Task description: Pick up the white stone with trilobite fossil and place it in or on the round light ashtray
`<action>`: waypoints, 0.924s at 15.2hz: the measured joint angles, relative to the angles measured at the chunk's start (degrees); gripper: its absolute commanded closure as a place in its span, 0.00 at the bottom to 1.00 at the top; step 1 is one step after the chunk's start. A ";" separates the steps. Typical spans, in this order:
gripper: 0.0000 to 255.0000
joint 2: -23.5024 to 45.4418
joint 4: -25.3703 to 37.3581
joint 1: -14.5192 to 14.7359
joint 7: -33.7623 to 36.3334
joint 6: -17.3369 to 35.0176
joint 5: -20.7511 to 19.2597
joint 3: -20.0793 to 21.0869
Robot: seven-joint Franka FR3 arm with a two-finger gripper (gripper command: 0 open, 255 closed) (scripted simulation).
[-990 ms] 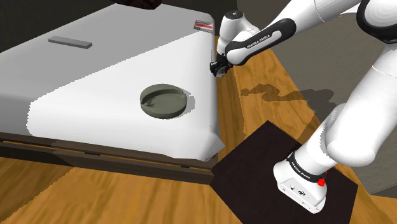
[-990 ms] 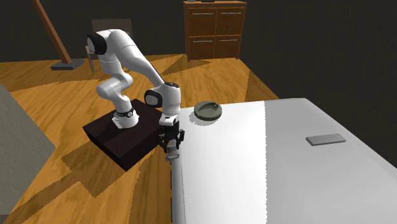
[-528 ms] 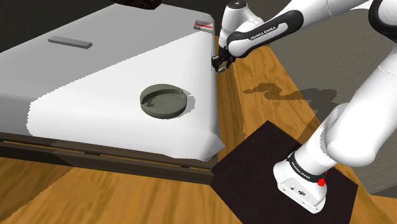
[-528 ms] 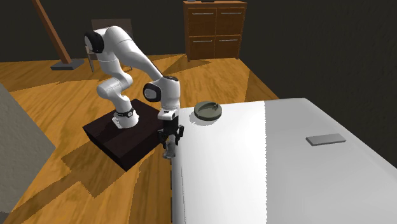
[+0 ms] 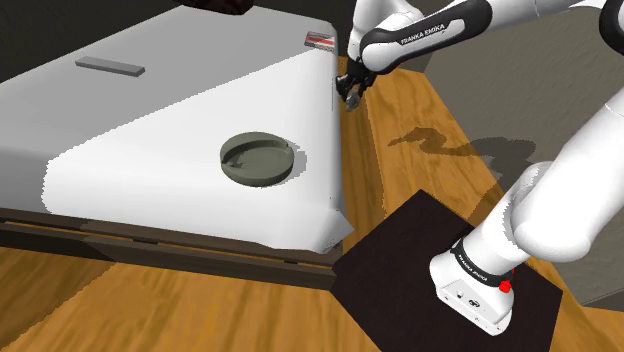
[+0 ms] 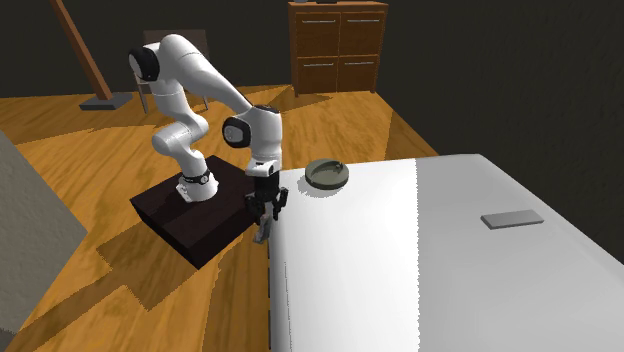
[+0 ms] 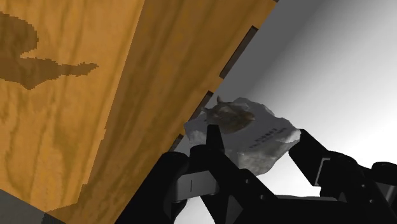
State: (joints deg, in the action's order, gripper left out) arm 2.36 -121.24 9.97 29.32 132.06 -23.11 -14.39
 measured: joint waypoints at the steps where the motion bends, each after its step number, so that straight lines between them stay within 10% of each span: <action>1: 1.00 -0.38 0.24 0.07 -0.12 -0.63 0.07 0.06; 14: 1.00 -2.19 2.09 7.24 12.36 -8.94 -0.54 7.19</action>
State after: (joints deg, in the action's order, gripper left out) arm 0.17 -119.16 17.21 41.68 123.12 -23.66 -7.20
